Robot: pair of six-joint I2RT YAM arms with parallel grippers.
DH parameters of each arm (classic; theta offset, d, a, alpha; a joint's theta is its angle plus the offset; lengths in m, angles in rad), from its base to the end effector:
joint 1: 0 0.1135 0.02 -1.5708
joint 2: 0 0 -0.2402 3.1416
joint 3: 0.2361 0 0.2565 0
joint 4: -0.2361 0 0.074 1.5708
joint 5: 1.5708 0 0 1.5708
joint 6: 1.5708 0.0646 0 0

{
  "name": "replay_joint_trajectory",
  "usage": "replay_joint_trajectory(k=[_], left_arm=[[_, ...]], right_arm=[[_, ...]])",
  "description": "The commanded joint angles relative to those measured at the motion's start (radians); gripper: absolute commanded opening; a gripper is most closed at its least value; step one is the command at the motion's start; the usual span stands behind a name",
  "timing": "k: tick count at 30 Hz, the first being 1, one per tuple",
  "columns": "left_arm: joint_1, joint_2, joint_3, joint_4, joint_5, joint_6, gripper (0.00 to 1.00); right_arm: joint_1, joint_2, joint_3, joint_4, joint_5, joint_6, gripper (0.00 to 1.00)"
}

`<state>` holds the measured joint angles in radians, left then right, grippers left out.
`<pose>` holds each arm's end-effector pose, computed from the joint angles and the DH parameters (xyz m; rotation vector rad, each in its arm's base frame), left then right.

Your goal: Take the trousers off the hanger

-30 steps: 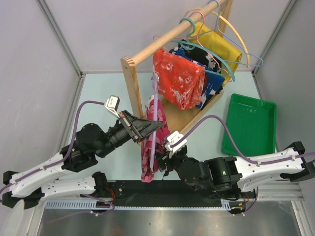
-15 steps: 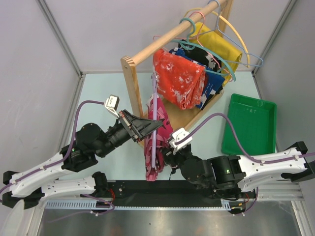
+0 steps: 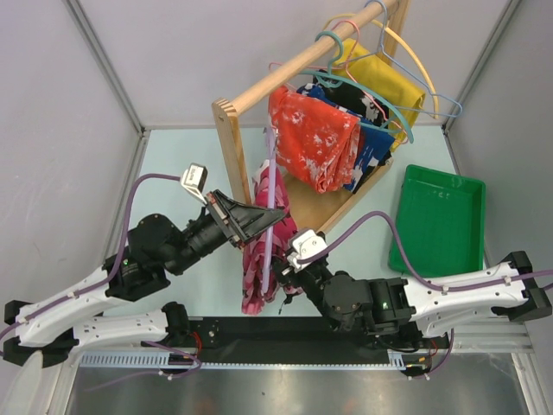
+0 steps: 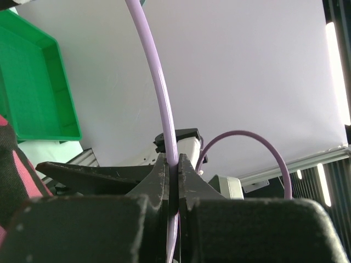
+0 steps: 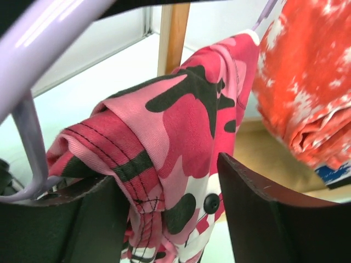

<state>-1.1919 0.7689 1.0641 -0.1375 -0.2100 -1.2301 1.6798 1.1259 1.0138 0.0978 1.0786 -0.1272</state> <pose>0.0880 -0.1845 0.4320 -0.2407 1.6844 -1.7891 0.0266 0.2802 0.3605 -0.5753 1.4812 0.3609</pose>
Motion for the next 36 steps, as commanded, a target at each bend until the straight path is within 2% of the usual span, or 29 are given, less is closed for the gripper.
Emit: replay_joint_trajectory(k=[1,4,5,7,8,9,13,14,20,26,32,36], left_arm=[[-0.006,-0.037,0.056,0.167,0.050,-0.014,0.00],[-0.006,-0.042,0.051,0.167,0.049,-0.012,0.00],[-0.006,-0.043,0.047,0.167,0.050,-0.012,0.01],[-0.006,-0.046,0.042,0.167,0.049,-0.017,0.00],[-0.006,-0.049,0.037,0.167,0.052,-0.019,0.00],[-0.006,-0.048,0.036,0.167,0.054,-0.019,0.00],[-0.006,-0.056,0.028,0.167,0.054,-0.020,0.00],[-0.006,-0.057,0.024,0.167,0.054,-0.022,0.00],[-0.008,-0.056,0.013,0.167,0.049,-0.019,0.00],[-0.006,-0.082,-0.009,0.145,0.009,-0.002,0.01],[-0.008,-0.106,-0.055,0.148,-0.028,0.015,0.00],[-0.008,-0.111,-0.084,0.154,-0.037,0.001,0.00]], right_arm=[[-0.043,-0.017,-0.009,0.244,0.009,-0.136,0.63],[-0.037,-0.029,-0.046,0.379,-0.028,-0.227,0.49],[-0.037,-0.031,-0.052,0.404,-0.043,-0.250,0.38],[-0.035,-0.029,-0.052,0.428,-0.089,-0.255,0.35],[-0.034,-0.025,-0.050,0.434,-0.098,-0.268,0.25],[-0.029,-0.025,-0.050,0.469,-0.101,-0.281,0.19],[-0.014,-0.015,-0.073,0.597,-0.101,-0.353,0.08],[-0.008,-0.011,-0.070,0.620,-0.097,-0.368,0.02],[0.020,0.060,-0.003,0.789,0.010,-0.526,0.00],[0.064,0.060,0.071,0.758,0.084,-0.571,0.00],[0.055,0.002,0.173,0.490,0.038,-0.460,0.00],[0.064,-0.014,0.259,0.410,0.021,-0.466,0.00]])
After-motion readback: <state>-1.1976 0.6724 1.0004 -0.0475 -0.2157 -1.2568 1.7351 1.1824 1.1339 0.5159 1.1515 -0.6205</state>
